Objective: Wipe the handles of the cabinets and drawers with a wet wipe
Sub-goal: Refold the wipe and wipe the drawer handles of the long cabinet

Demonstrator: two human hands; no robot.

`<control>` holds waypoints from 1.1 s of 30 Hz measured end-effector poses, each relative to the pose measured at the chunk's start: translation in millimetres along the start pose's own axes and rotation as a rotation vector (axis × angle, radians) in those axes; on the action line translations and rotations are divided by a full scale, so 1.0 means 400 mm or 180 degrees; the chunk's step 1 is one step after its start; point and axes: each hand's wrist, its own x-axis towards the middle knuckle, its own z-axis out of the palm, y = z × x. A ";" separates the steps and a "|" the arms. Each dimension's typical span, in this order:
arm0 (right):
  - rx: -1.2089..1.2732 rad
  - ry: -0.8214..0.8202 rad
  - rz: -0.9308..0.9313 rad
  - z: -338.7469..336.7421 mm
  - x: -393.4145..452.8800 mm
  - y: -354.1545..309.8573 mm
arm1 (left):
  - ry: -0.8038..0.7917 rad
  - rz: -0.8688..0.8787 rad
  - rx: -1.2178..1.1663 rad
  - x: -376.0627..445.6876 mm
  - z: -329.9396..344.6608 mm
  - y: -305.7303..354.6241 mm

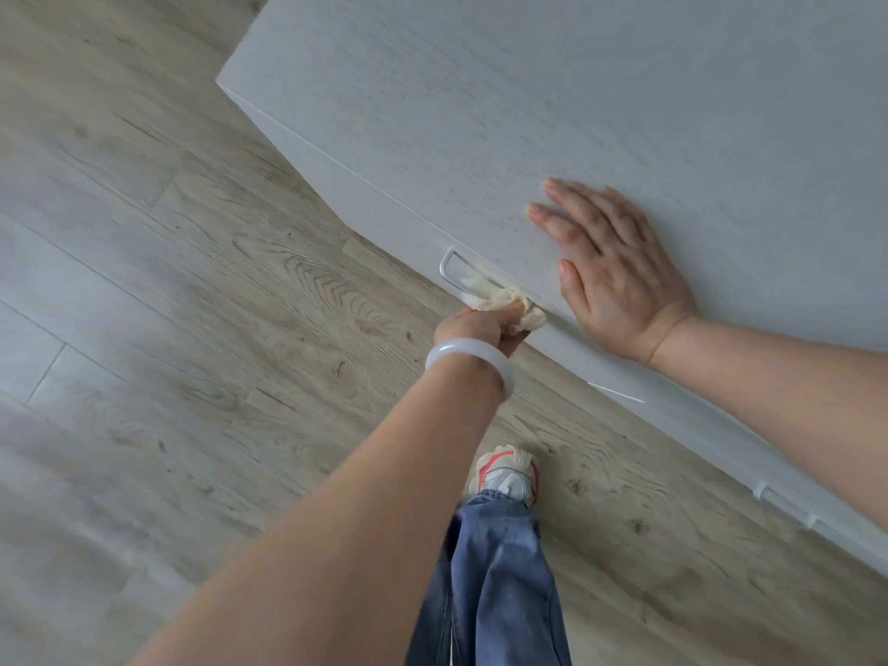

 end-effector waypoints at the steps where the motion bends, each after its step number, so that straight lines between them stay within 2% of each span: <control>1: -0.0002 -0.0004 -0.0010 0.001 0.001 0.000 | 0.0057 0.0071 0.0309 0.001 -0.007 0.010; 3: 0.0013 -0.0014 -0.0028 0.000 0.000 0.001 | 0.0245 0.0396 0.0743 -0.002 -0.023 0.033; 6: 0.0041 0.0006 -0.0040 0.000 -0.001 0.004 | 0.0550 0.1183 0.1073 -0.002 -0.053 0.092; 8: 0.0080 0.0034 -0.0054 0.002 -0.001 0.006 | 0.0707 0.1724 0.1584 0.002 -0.066 0.118; 11: 0.0151 0.0072 -0.0061 0.004 0.000 0.008 | 0.0964 0.2138 0.2071 -0.011 -0.059 0.099; 13: 0.0152 0.0069 -0.0048 0.001 -0.001 0.007 | 0.1008 0.2164 0.1908 -0.021 -0.048 0.064; 19: 0.0199 0.0024 -0.0009 -0.001 -0.003 0.002 | 0.1089 0.1635 0.1050 -0.020 -0.015 -0.016; 22: 0.0258 0.0013 0.0011 -0.002 -0.003 0.002 | 0.0853 0.1402 0.1469 -0.033 -0.006 -0.051; 25: 0.0369 -0.0028 0.0056 -0.006 -0.002 -0.001 | 0.0592 0.1159 0.1483 -0.054 -0.010 -0.099; 33: 0.1025 -0.0114 0.0817 -0.016 -0.115 -0.090 | 0.0176 0.1823 0.2728 -0.143 -0.070 -0.041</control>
